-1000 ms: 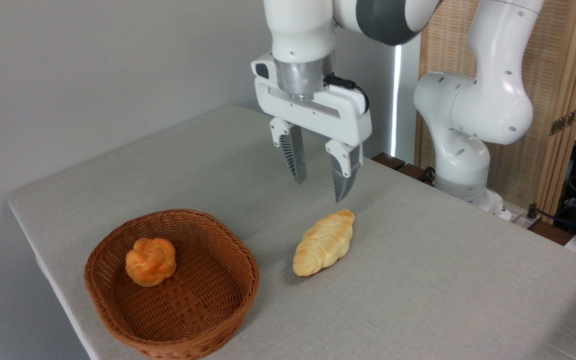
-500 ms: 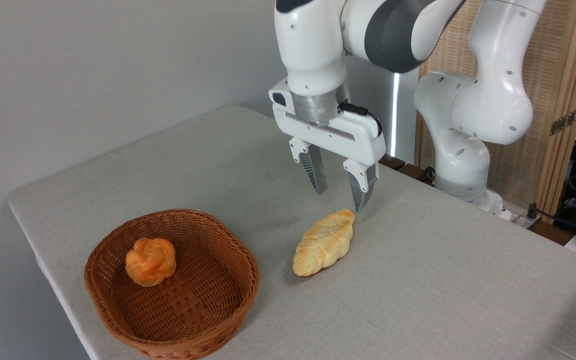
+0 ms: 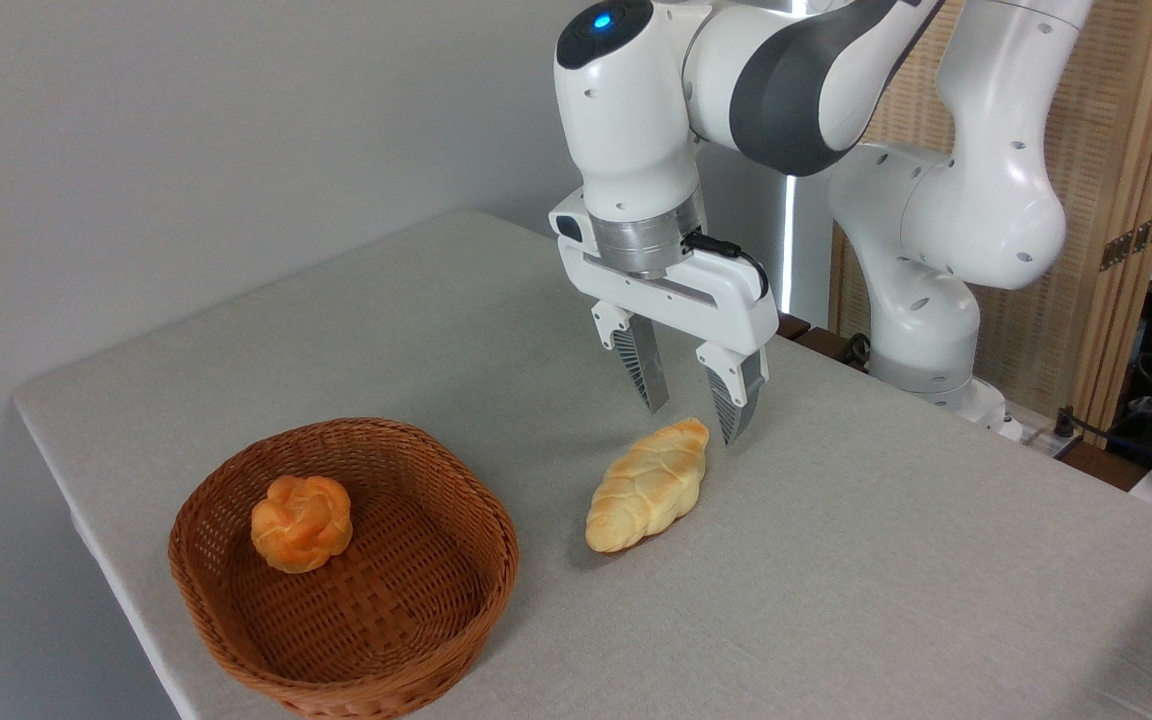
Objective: Put bread into the basket
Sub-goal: 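Lower the gripper onto the braided roll and close on it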
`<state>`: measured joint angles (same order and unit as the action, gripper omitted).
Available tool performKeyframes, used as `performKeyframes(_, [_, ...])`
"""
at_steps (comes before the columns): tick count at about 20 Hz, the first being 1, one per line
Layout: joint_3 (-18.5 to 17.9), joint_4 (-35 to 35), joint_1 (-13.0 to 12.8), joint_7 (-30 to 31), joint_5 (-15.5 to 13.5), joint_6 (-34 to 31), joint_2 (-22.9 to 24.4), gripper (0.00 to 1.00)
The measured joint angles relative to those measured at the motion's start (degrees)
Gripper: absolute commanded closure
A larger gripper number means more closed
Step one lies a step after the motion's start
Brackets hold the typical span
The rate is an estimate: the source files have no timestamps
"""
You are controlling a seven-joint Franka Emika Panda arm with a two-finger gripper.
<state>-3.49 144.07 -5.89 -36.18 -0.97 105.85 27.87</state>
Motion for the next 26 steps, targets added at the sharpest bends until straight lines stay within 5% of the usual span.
performKeyframes(11, [0.0, 1.1, -1.7, 0.0, 0.0, 5.5, -2.3, 0.0])
performKeyframes(20, [-0.9, 1.4, -1.7, 0.0, 3.4, 9.2, -2.4, 0.02])
performKeyframes(26, [-0.9, 1.4, -1.7, 0.0, 3.4, 9.6, -2.4, 0.4])
